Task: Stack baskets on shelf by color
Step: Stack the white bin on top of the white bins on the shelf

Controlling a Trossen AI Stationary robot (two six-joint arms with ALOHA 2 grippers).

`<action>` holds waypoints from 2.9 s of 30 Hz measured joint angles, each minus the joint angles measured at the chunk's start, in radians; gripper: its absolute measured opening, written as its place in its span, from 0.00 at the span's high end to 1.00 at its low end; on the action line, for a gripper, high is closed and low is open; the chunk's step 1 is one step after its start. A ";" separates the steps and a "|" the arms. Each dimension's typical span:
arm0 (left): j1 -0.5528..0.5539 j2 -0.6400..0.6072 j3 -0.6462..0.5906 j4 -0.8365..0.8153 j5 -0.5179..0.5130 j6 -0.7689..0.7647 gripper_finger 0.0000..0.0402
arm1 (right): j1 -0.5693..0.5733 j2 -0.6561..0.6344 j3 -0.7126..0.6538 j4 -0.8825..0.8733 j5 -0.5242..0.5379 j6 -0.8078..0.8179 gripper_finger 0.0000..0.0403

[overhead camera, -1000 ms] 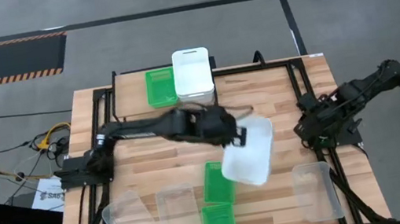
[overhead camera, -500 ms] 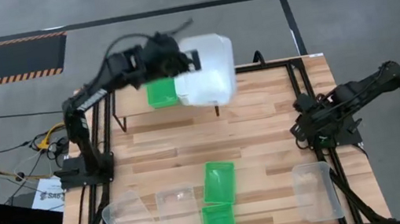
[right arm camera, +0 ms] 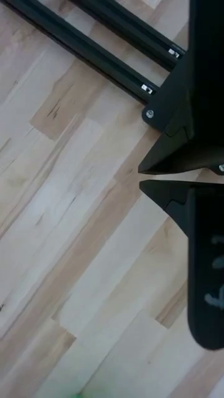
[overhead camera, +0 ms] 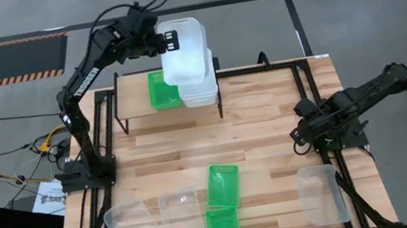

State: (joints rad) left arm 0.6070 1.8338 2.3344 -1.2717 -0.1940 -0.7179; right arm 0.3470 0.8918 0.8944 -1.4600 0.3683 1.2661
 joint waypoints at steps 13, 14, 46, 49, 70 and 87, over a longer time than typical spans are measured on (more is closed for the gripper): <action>-0.007 0.069 -0.002 -0.001 0.032 -0.034 1.00 | -0.086 0.013 0.000 0.005 0.000 -0.044 0.87; -0.011 0.067 -0.001 0.016 0.034 -0.047 1.00 | -0.089 0.013 0.000 0.006 0.000 -0.044 0.87; -0.046 0.067 -0.027 -0.013 0.005 -0.053 0.74 | -0.088 0.013 0.000 0.007 -0.012 -0.044 0.87; -0.045 0.067 -0.027 0.007 0.005 -0.045 0.68 | -0.088 0.013 0.000 0.007 -0.012 -0.044 0.87; -0.041 0.133 -0.017 0.425 -0.103 0.253 0.97 | -0.088 0.013 0.000 0.007 -0.027 -0.036 0.87; -0.063 0.260 -0.012 0.449 -0.253 0.308 1.00 | -0.088 0.013 0.000 0.008 -0.027 -0.035 0.87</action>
State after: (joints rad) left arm 0.5436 2.0939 2.3226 -0.8226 -0.4468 -0.4095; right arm 0.2592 0.9044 0.8940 -1.4525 0.3416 1.2308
